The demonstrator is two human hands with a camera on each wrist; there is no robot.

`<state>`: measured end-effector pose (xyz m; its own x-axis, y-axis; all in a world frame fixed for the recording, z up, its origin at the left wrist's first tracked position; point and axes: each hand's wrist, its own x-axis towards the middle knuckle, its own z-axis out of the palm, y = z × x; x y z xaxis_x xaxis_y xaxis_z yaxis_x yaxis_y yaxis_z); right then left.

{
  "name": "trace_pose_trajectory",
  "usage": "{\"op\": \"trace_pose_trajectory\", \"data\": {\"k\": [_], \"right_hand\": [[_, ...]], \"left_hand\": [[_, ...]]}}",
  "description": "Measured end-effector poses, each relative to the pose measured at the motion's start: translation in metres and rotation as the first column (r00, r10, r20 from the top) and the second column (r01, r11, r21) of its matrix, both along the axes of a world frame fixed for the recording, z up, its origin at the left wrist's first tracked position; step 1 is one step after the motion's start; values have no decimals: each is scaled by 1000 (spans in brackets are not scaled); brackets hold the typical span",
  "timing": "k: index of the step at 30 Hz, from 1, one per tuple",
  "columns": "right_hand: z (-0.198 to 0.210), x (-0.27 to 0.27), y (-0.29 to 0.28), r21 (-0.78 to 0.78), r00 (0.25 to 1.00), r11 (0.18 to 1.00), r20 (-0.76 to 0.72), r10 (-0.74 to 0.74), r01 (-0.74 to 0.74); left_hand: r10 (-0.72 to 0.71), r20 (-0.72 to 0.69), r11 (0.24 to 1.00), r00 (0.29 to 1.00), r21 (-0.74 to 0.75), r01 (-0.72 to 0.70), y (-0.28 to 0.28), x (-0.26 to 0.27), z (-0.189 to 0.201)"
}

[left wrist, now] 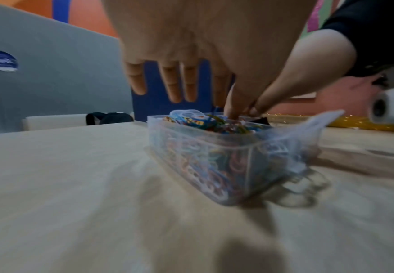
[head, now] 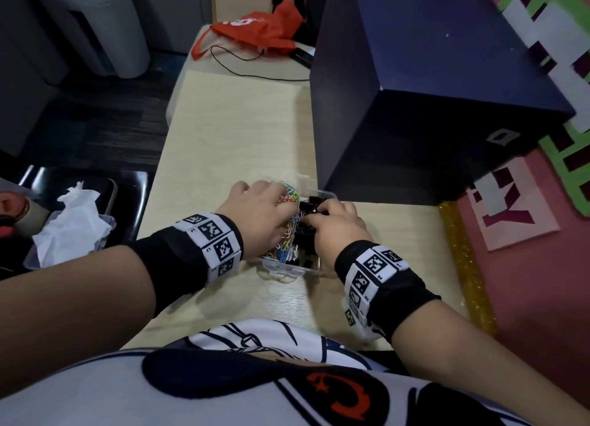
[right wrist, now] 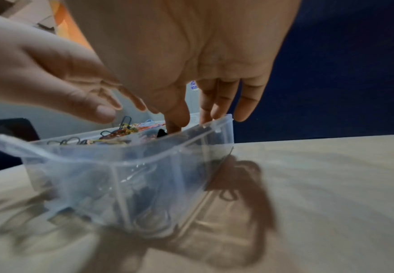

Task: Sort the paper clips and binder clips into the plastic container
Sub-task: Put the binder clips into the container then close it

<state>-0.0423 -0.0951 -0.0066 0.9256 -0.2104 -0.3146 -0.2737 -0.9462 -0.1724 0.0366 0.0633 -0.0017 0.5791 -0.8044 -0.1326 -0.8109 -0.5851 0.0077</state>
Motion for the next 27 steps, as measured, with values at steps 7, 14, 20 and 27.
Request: {"op": "trace_pose_trajectory", "data": {"k": [7,14,20,27], "right_hand": [[-1,0,-1,2,1000,1000,0,-16,16],[10,4,1,-11,998,1000,-57,4,-4],[26,6,-2,-32,995,998,-84,-57,55],[17,-4,-2,16,992,999,-126,-31,33]], "left_hand": [[-231,-2,968,973,-105,229,7,-2,-8],[-309,-98,947,946,-121,297,15,5,-2],[-159,-45,987,986,-20,158,10,17,-2],[-64,-91,978,994,193,81,13,12,-12]]}}
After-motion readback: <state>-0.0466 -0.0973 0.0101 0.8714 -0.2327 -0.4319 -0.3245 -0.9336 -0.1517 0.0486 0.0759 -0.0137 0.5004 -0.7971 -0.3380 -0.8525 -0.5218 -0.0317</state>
